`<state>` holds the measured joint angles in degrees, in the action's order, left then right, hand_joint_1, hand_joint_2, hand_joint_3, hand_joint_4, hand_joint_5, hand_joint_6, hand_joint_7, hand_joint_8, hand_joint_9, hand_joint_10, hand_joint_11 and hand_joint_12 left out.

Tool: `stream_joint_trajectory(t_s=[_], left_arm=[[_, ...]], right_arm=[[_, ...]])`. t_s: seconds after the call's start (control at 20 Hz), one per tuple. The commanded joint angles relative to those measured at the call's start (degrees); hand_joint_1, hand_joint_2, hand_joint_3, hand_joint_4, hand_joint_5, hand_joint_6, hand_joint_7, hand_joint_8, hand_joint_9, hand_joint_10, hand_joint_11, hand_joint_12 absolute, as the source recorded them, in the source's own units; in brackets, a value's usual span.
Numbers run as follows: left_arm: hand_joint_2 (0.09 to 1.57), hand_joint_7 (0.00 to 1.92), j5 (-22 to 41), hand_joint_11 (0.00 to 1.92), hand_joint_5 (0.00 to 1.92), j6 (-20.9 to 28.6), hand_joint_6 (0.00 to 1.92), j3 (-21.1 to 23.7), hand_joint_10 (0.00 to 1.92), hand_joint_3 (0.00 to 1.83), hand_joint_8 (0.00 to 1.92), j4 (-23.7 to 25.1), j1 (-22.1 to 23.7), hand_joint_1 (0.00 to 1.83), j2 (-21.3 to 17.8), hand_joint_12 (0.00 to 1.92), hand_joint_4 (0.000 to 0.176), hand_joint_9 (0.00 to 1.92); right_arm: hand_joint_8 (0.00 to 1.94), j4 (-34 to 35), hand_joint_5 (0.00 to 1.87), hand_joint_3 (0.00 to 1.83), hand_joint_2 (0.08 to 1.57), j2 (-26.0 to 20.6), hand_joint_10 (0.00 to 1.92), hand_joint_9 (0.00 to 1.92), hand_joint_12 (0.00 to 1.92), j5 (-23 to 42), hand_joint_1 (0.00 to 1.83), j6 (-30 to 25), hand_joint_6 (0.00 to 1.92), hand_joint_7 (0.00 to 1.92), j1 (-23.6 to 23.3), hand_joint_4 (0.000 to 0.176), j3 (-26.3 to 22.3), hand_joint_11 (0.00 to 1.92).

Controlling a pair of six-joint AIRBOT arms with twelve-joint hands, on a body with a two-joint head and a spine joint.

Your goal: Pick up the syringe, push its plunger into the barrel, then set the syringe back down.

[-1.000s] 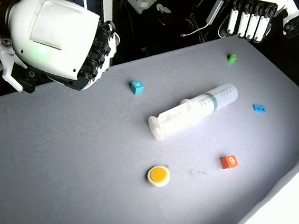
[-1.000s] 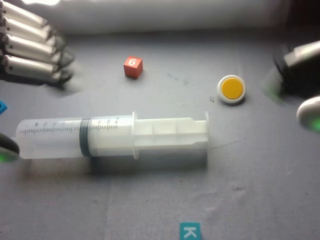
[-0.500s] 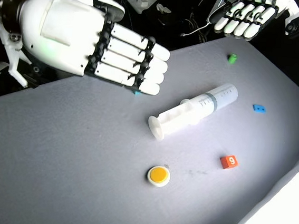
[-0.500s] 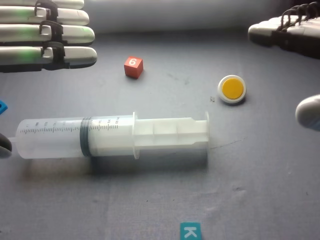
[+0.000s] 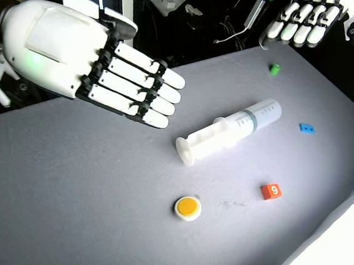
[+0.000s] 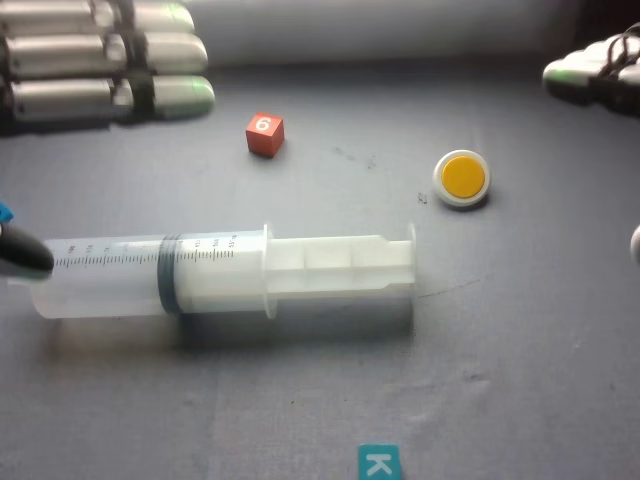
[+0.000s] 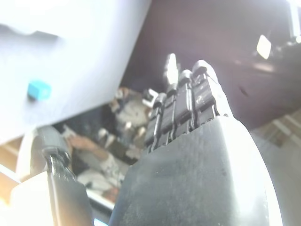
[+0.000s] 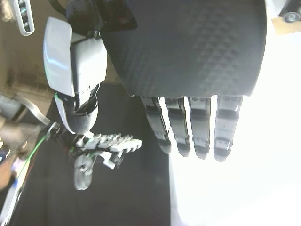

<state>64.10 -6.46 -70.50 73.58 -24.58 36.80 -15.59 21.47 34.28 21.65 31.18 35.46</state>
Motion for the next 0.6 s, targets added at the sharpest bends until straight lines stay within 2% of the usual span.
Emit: stream_joint_trajectory(t_s=[0.0, 0.15, 0.35, 0.45, 0.55], left_arm=[[1.04, 0.00, 0.57, 0.00, 0.00, 2.68, 0.00, 0.09, 0.00, 0.00, 0.00, -5.84, 0.47, 0.79, -0.49, 0.00, 0.000, 0.00], [1.02, 0.00, 0.08, 0.00, 0.00, 3.48, 0.00, 0.11, 0.00, 0.00, 0.00, -3.38, 0.14, 1.06, -0.76, 0.00, 0.000, 0.00], [1.03, 0.00, -4.63, 0.00, 0.00, 3.77, 0.00, 0.34, 0.00, 0.00, 0.00, -3.94, -0.55, 1.12, -1.23, 0.00, 0.000, 0.00], [1.02, 0.00, -12.30, 0.00, 0.00, 3.80, 0.00, 3.22, 0.00, 0.00, 0.00, -6.73, -0.24, 1.13, -2.57, 0.00, 0.000, 0.00], [1.01, 0.00, -21.31, 0.00, 0.00, 4.02, 0.00, 6.71, 0.00, 0.00, 0.00, -10.42, 0.66, 1.10, -3.99, 0.00, 0.000, 0.00]], right_arm=[[0.00, 1.97, 0.00, 0.02, 1.14, -0.79, 0.00, 0.00, 0.00, 7.04, 0.00, -1.84, 0.00, 0.00, 0.07, 0.000, -0.08, 0.00], [0.00, 4.38, 0.00, 0.01, 1.13, -0.29, 0.00, 0.00, 0.00, 4.47, 0.00, 0.70, 0.00, 0.00, -0.35, 0.000, -0.09, 0.00], [0.00, 9.21, 0.00, 0.01, 1.14, 1.38, 0.00, 0.00, 0.00, 3.52, 0.00, 2.52, 0.00, 0.00, -2.18, 0.000, -0.09, 0.00], [0.00, 9.99, 0.00, 0.01, 1.14, 1.47, 0.00, 0.00, 0.00, 2.67, 0.00, 2.68, 0.00, 0.00, -2.20, 0.000, -0.32, 0.00], [0.00, 14.62, 0.00, 0.01, 1.15, 1.19, 0.00, 0.00, 0.00, 0.06, 0.00, 2.96, 0.00, 0.00, -1.73, 0.000, -1.84, 0.00]])
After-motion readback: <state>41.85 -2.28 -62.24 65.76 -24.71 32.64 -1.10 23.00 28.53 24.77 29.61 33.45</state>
